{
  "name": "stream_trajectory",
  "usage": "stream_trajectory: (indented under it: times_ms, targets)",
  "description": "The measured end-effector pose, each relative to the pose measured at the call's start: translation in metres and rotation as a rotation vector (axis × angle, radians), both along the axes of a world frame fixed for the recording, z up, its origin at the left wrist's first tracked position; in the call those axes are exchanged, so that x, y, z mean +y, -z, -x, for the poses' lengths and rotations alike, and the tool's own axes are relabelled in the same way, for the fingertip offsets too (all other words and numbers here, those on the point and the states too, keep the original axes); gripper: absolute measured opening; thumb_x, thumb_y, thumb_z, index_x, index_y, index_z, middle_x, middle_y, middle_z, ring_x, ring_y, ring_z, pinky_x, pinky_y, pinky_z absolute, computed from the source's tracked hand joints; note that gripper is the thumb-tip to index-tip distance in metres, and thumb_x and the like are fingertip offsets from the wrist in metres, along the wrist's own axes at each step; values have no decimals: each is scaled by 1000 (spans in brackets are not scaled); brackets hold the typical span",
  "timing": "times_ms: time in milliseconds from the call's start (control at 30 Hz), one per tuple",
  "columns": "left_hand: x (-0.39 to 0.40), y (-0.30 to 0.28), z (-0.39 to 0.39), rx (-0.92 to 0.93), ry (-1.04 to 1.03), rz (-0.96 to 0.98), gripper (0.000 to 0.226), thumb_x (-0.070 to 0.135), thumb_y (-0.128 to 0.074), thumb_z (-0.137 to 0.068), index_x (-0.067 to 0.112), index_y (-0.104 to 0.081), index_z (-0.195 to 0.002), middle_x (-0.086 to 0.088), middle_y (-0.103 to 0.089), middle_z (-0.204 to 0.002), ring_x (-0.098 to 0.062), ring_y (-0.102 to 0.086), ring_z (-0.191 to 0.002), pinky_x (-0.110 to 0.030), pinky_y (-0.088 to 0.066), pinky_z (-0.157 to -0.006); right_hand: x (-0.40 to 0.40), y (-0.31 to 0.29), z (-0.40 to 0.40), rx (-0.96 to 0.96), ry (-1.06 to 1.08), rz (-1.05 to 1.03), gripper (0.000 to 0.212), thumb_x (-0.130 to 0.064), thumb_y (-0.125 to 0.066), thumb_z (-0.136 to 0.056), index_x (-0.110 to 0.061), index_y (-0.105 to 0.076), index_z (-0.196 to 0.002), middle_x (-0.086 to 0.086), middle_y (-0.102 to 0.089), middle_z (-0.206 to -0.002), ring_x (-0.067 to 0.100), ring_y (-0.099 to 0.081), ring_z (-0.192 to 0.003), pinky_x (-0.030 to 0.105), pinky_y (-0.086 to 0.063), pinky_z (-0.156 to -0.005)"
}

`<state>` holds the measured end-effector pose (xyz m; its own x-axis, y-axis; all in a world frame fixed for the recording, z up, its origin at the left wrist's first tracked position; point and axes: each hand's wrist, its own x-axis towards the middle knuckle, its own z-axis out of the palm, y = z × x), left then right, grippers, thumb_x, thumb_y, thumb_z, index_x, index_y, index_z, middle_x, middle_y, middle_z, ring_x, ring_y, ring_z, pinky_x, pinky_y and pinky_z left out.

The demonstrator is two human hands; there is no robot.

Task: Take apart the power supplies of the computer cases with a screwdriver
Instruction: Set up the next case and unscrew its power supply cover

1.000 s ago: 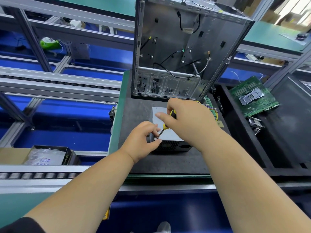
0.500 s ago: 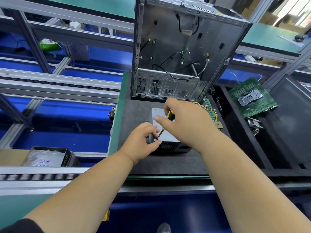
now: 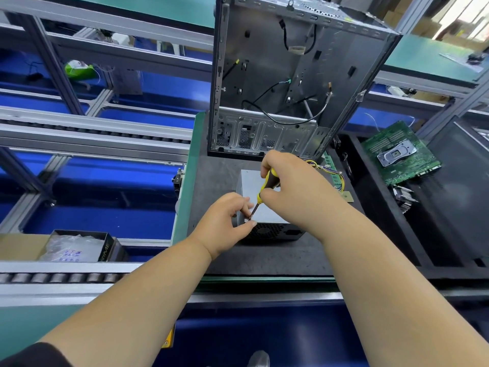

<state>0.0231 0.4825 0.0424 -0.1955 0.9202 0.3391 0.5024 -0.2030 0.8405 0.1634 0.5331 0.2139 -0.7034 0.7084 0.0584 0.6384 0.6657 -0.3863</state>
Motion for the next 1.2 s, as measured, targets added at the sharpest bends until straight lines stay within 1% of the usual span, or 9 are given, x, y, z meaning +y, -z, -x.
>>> stream_trajectory:
  times_ms: [133, 267, 433, 500, 633, 800, 1000, 1100, 1200]
  targets:
    - [-1, 0, 0, 6, 5, 1, 34, 8, -79, -79, 30, -53, -76, 7, -59, -91, 11, -53, -101, -5, -35, -84, -1, 1, 2, -78, 26, -117, 36, -60, -50, -92, -24, -48, -95, -8, -63, -81, 16, -53, -75, 33, -41, -62]
    - [-2, 0, 2, 11, 28, 16, 32, 9, -81, -77, 27, -55, -77, 6, -60, -92, 10, -53, -105, -10, -37, -83, 3, 4, 2, -31, 17, -25, 17, -37, -56, -98, -22, -49, -101, -7, -62, -80, 15, -49, -69, 31, -36, -57]
    - [-2, -1, 3, 48, 25, 30, 29, 12, -83, -75, 25, -57, -78, 9, -57, -92, 13, -52, -100, -11, -39, -79, 4, 3, 0, 57, -20, 2, 16, -15, -59, -85, -20, -51, -98, -6, -59, -88, 19, -51, -86, 34, -41, -69]
    - [-1, -1, 1, 51, 20, 29, 29, 11, -83, -75, 23, -57, -78, 10, -57, -90, 12, -52, -98, -9, -37, -78, 5, 6, 0, 34, -25, -56, 13, -24, -59, -86, -20, -52, -95, -5, -61, -89, 21, -53, -87, 35, -45, -70]
    - [-2, -1, -2, 28, 17, 32, 30, 10, -82, -76, 25, -56, -78, 8, -58, -92, 10, -52, -100, -7, -36, -83, 6, 7, 4, -51, -4, -121, 35, -58, -51, -94, -24, -50, -90, -5, -63, -80, 20, -55, -77, 35, -45, -65]
    - [-2, -3, -1, 19, 6, 44, 26, 13, -81, -78, 24, -58, -79, 9, -59, -95, 11, -51, -102, -8, -36, -84, 8, 5, 9, -32, -38, -53, 14, -35, -56, -98, -24, -47, -96, -6, -62, -81, 19, -52, -77, 34, -40, -64]
    - [-3, -3, -1, 24, 4, 47, 22, 12, -81, -78, 19, -60, -79, 11, -57, -91, 16, -51, -100, -2, -34, -83, 5, -1, 5, 16, -48, 0, 17, -13, -59, -85, -18, -52, -100, -5, -58, -92, 20, -53, -90, 37, -47, -76]
    - [-2, -5, -2, 24, 3, 41, 22, 11, -80, -78, 18, -60, -79, 12, -57, -90, 15, -51, -100, -4, -34, -83, 5, -1, 4, -39, -48, -79, 17, -33, -59, -91, -20, -50, -98, -8, -62, -88, 20, -55, -86, 36, -47, -71]
    - [-4, -6, -2, 18, -4, 41, 22, 10, -80, -79, 17, -59, -79, 9, -59, -94, 14, -51, -103, -9, -37, -84, 8, -2, 5, -113, -26, -134, 33, -55, -51, -96, -22, -51, -96, -7, -67, -85, 19, -58, -81, 34, -48, -67]
